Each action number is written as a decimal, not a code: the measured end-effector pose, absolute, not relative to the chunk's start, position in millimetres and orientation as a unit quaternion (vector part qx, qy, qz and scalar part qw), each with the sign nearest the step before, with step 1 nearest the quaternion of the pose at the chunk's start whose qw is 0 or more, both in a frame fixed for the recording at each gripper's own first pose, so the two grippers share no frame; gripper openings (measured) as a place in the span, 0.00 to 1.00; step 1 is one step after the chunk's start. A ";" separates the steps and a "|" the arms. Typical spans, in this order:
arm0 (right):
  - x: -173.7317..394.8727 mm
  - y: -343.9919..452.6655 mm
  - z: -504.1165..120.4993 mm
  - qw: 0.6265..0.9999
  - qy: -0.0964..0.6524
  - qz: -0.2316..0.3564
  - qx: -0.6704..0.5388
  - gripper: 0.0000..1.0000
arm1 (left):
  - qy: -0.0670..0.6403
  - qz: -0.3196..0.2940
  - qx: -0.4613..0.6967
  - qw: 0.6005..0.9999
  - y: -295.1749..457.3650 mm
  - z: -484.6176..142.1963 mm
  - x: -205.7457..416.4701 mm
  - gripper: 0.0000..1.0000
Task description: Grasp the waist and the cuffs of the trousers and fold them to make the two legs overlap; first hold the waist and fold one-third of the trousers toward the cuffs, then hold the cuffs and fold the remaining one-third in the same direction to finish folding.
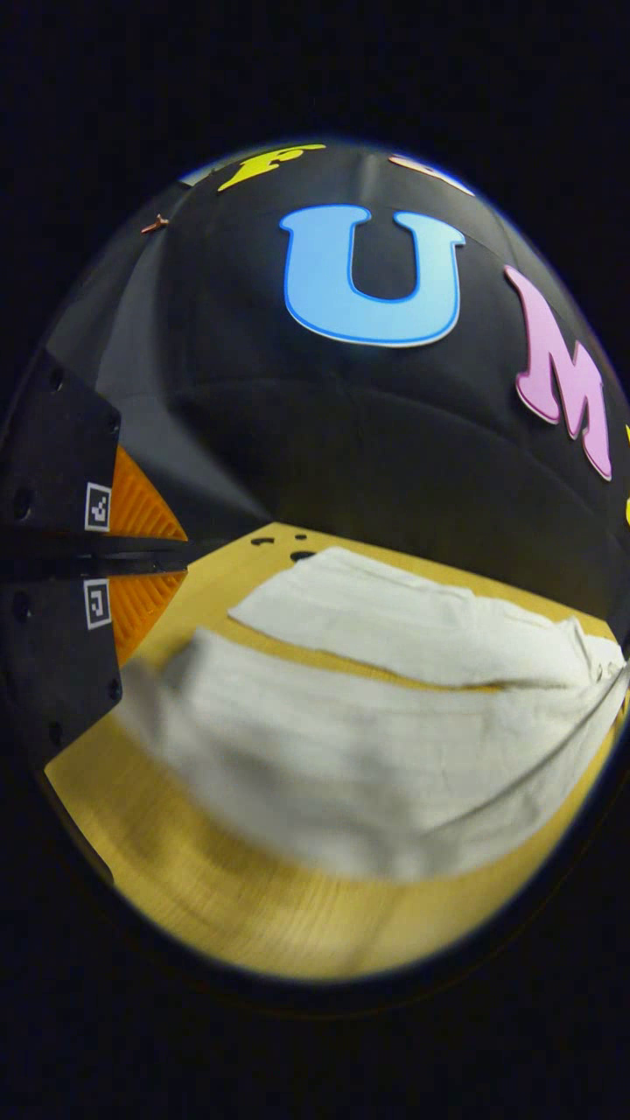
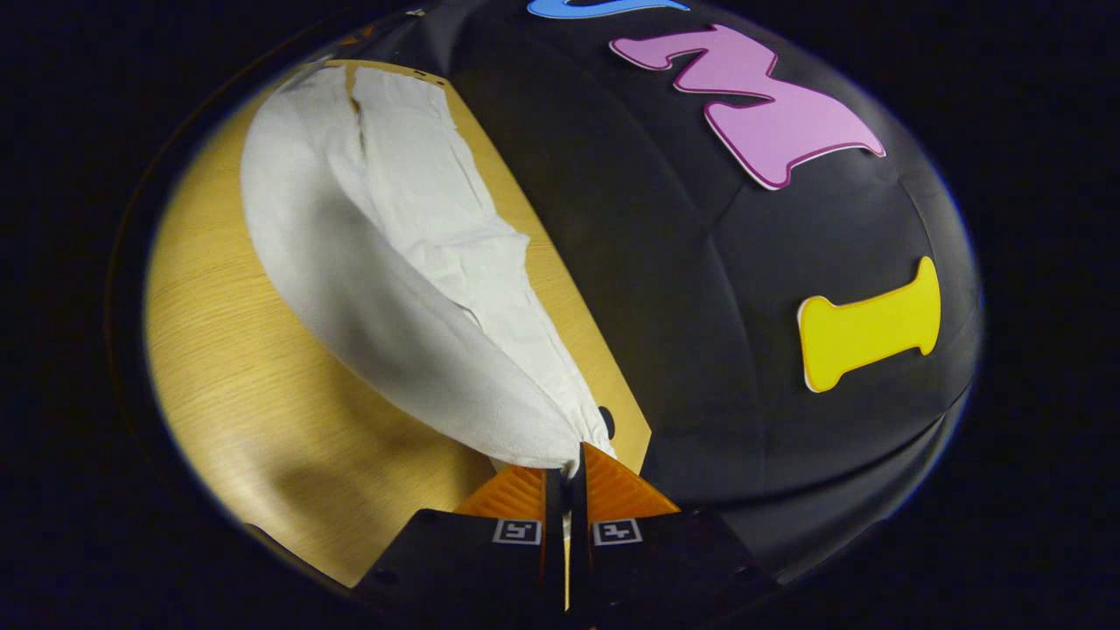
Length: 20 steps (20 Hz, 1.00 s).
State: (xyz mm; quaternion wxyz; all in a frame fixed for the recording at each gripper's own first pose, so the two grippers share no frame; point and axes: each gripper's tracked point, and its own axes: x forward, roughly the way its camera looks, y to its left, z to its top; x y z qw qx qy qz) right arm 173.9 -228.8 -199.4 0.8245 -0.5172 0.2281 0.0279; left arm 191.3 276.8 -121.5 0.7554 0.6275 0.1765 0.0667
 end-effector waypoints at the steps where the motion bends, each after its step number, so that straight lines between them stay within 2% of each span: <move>1: 176.9 -228.0 -198.9 0.833 0.230 0.016 -0.503 0.07 | 0.178 0.063 0.623 0.760 275.8 -117.4 196.2 0.05; 3: 186.8 -222.4 -197.4 0.838 0.225 0.009 -0.497 0.07 | 0.176 0.054 0.632 0.753 274.9 -113.2 209.9 0.05; 4: 191.4 -219.7 -196.9 0.840 0.224 0.012 -0.494 0.07 | 0.193 0.030 0.623 0.758 271.5 -126.8 209.0 0.06; 8: 183.7 -205.1 -209.7 0.821 0.226 0.048 -0.523 0.07 | 0.242 -0.118 0.589 0.762 226.9 -175.1 166.8 0.06; 9: 179.0 -205.0 -212.5 0.815 0.228 0.056 -0.530 0.07 | 0.254 -0.148 0.591 0.751 220.7 -180.6 151.4 0.11; 11: 173.8 -209.8 -219.3 0.809 0.234 0.066 -0.535 0.07 | 0.274 -0.196 0.606 0.720 215.0 -199.4 127.1 0.42; 12: 170.0 -212.1 -222.3 0.807 0.239 0.069 -0.535 0.07 | 0.292 -0.223 0.605 0.707 209.5 -214.6 113.2 0.54; 14: 164.0 -216.3 -225.0 0.806 0.247 0.071 -0.533 0.07 | 0.307 -0.255 0.605 0.689 205.0 -236.5 100.8 0.70; 18: 157.5 -218.8 -230.2 0.798 0.254 0.076 -0.541 0.07 | 0.331 -0.250 0.607 0.678 207.2 -260.3 106.6 0.79; 19: 156.3 -219.1 -231.0 0.797 0.254 0.077 -0.542 0.07 | 0.319 -0.242 0.620 0.675 207.4 -255.9 115.5 0.79; 20: 155.4 -217.6 -232.9 0.798 0.255 0.078 -0.541 0.07 | 0.316 -0.233 0.626 0.674 207.6 -255.2 122.7 0.71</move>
